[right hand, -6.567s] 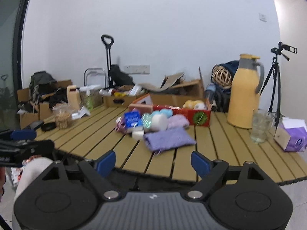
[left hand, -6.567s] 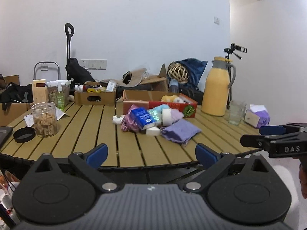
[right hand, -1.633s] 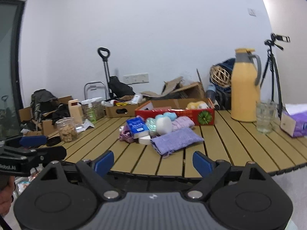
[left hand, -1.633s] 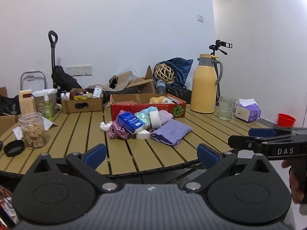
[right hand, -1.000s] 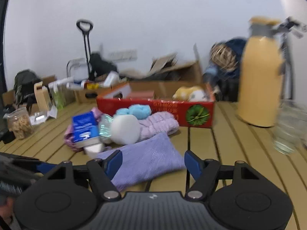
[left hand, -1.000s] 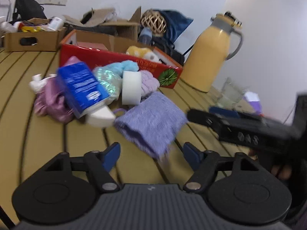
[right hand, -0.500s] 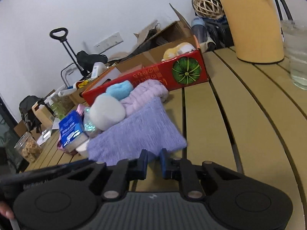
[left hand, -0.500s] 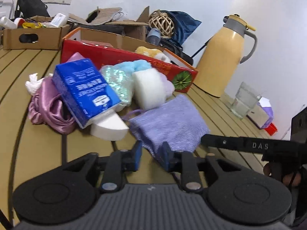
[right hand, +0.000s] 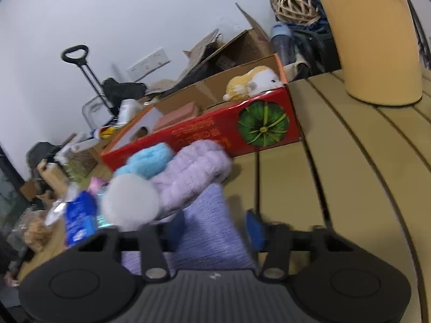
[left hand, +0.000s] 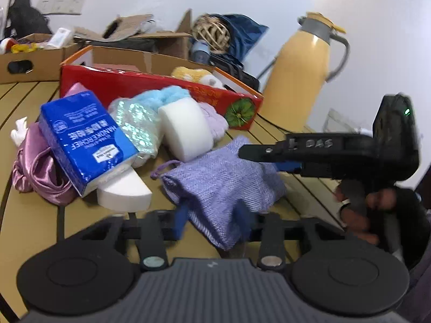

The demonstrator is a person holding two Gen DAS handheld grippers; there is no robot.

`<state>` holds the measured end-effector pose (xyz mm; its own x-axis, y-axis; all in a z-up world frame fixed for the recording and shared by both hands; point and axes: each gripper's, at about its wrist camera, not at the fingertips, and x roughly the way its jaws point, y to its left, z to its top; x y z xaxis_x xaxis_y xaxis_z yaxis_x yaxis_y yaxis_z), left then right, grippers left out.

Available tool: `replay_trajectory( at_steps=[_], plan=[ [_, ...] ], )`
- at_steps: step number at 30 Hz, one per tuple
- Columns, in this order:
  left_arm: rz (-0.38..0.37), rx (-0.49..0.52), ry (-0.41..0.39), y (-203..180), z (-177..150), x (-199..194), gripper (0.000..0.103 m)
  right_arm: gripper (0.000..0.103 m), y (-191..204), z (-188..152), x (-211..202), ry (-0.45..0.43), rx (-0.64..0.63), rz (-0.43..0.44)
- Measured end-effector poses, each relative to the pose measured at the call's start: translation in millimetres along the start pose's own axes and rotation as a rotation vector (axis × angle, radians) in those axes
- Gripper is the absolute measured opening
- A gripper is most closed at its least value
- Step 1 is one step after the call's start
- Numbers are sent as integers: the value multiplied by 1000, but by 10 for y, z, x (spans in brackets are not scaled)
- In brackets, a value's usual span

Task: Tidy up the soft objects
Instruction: 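Grasp the lilac knit pouch with the right gripper, then carry the lilac pouch with the right gripper into the box and release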

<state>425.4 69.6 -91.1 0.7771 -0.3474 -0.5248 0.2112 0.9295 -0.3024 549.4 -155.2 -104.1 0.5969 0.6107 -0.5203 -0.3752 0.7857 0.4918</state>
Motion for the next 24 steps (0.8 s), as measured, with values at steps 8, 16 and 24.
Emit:
replay_trajectory(
  at_steps=[8,16,24],
  plan=[
    [-66,37,11,-23,-81,-164,8,8,-36,-552,-487,-76,126,53],
    [-183,43,-61,-213,465,-399,7,4,341,-249,-753,-194,0,-22],
    [-173,58,-39,-122,1828,476,7,4,175,1213,-249,-184,-5,-74]
  ],
)
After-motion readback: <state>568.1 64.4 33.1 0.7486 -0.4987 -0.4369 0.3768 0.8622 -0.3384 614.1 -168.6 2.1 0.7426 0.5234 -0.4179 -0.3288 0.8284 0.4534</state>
